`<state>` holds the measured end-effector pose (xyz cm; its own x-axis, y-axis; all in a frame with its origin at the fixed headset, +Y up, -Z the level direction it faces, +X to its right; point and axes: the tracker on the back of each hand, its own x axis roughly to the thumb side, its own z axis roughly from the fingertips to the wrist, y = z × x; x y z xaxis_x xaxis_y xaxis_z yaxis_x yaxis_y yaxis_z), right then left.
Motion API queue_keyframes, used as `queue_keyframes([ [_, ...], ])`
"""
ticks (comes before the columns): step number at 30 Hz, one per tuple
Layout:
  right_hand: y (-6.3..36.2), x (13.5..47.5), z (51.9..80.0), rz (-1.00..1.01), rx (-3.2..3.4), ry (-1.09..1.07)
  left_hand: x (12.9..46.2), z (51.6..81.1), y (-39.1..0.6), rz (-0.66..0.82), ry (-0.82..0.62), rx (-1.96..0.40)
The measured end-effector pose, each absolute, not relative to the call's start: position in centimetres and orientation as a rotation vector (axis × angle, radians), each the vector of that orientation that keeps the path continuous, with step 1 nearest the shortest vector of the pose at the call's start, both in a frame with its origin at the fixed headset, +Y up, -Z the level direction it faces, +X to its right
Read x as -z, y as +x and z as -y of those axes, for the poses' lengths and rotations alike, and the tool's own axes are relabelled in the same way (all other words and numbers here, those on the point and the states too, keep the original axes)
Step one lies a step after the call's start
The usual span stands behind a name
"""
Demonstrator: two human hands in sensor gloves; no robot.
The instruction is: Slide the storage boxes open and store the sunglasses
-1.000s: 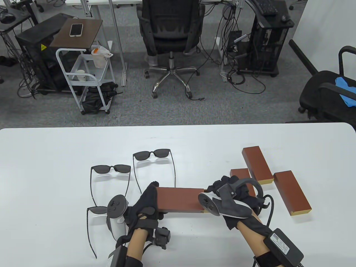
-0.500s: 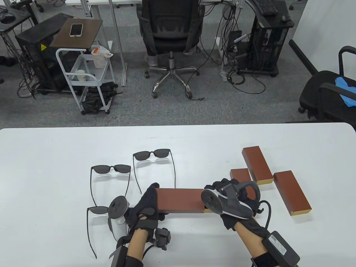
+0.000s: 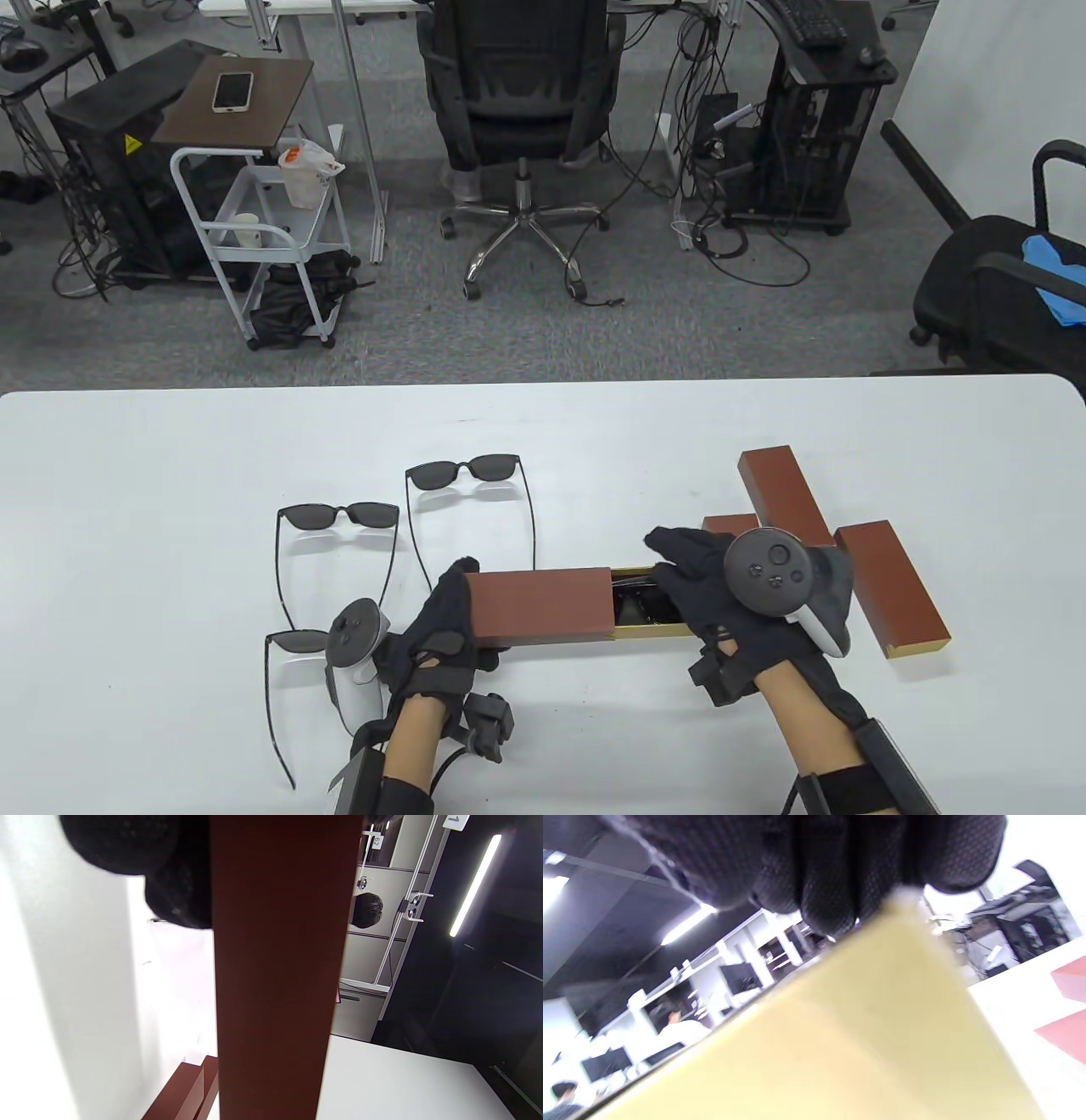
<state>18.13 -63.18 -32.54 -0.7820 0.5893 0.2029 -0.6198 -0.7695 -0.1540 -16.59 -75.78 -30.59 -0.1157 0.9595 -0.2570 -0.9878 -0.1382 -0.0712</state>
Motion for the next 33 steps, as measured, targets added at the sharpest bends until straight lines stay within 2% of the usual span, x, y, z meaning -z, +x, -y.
queue_keyframes([
  [6, 21.2, 32.8, 67.0, 0.199, -2.137, -0.026, 30.6, 75.8, -16.7, -0.129, -0.275, -1.692],
  [13, 20.8, 32.7, 70.8, 0.015, -1.785, -0.086, 30.7, 75.9, -16.2, -0.092, -0.296, -1.695],
  [23, 21.0, 32.1, 72.6, 0.114, -1.757, -0.138, 30.9, 76.1, -16.2, -0.082, -0.286, -1.658],
  [33, 21.1, 31.8, 72.3, 0.165, -1.778, -0.116, 31.0, 76.3, -16.1, -0.066, -0.282, -1.662],
])
